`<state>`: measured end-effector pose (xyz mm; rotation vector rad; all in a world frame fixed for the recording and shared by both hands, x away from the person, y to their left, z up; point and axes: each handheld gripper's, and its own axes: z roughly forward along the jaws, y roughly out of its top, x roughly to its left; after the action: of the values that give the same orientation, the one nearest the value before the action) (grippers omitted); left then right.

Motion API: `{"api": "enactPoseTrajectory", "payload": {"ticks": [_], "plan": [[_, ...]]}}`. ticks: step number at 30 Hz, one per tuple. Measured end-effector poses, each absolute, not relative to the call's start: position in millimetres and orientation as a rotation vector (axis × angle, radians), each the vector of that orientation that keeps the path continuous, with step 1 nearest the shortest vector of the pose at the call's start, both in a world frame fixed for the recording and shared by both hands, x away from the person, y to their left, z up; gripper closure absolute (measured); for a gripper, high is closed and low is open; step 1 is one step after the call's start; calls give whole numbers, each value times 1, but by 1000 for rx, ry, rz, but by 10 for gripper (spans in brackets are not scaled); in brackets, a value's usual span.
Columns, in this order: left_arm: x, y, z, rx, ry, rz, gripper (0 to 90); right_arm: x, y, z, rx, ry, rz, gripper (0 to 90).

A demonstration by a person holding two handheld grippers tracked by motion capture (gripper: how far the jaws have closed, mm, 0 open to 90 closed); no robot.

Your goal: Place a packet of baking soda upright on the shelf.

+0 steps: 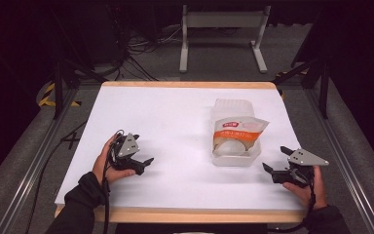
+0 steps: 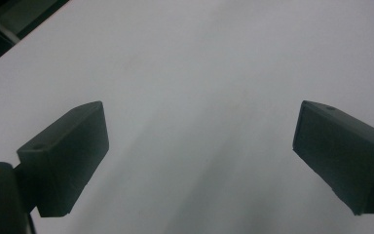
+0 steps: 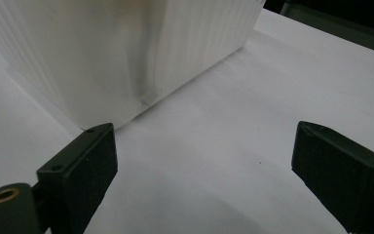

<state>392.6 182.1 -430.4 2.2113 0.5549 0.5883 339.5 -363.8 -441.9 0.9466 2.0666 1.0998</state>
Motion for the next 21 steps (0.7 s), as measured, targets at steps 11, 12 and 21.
{"api": "enactPoseTrajectory", "payload": {"ticks": [11,12,21], "plan": [[376,211,-438,2178,616,567,82,340,-364,-442,947,2066,1101,102],[376,214,-438,2175,623,563,79,340,-364,-442,947,2066,1100,102],[364,239,-441,2121,688,558,73,340,-364,-442,947,2067,1098,102]]}}
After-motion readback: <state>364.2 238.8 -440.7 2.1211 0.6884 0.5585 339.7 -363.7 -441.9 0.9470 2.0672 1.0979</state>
